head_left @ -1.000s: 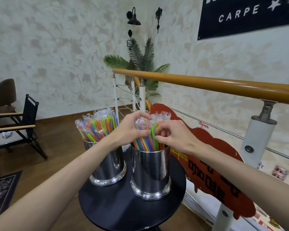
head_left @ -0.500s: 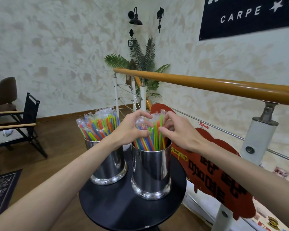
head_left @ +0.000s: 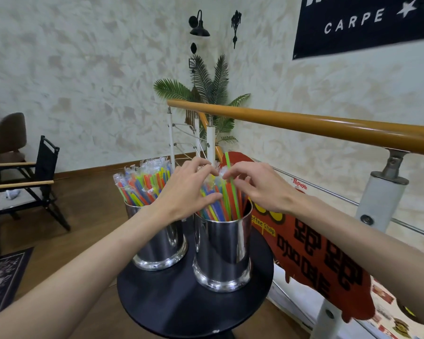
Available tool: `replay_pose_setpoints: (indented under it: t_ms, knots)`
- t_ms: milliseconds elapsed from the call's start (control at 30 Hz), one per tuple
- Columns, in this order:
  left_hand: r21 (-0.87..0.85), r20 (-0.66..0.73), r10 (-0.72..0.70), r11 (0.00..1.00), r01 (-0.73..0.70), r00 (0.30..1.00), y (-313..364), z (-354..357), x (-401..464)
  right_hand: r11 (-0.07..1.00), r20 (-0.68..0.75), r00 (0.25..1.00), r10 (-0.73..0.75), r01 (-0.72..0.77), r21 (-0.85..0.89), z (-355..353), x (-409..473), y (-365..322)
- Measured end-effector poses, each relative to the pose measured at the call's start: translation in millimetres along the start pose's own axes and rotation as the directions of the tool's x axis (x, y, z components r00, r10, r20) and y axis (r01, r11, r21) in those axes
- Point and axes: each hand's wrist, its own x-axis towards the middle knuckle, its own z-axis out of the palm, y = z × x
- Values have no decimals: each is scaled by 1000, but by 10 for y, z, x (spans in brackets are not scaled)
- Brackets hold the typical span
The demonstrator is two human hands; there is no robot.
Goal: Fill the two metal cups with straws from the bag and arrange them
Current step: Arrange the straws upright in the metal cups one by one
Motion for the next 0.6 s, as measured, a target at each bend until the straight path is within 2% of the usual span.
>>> replay_pose_setpoints:
  t_ms: [133, 367, 600]
  knots:
    - [25, 8, 10, 1000, -10, 1000, -24, -55, -24, 996, -5, 999, -34, 33, -80, -45, 40, 5]
    - [-5, 21, -10, 1000, 10, 1000, -70, -52, -62, 995, -268, 962, -59, 37, -90, -234, 248, -55]
    - [-180, 11, -43, 983, 44, 999, -73, -35, -78, 994, -385, 920, -72, 35, -103, -335, 333, -83]
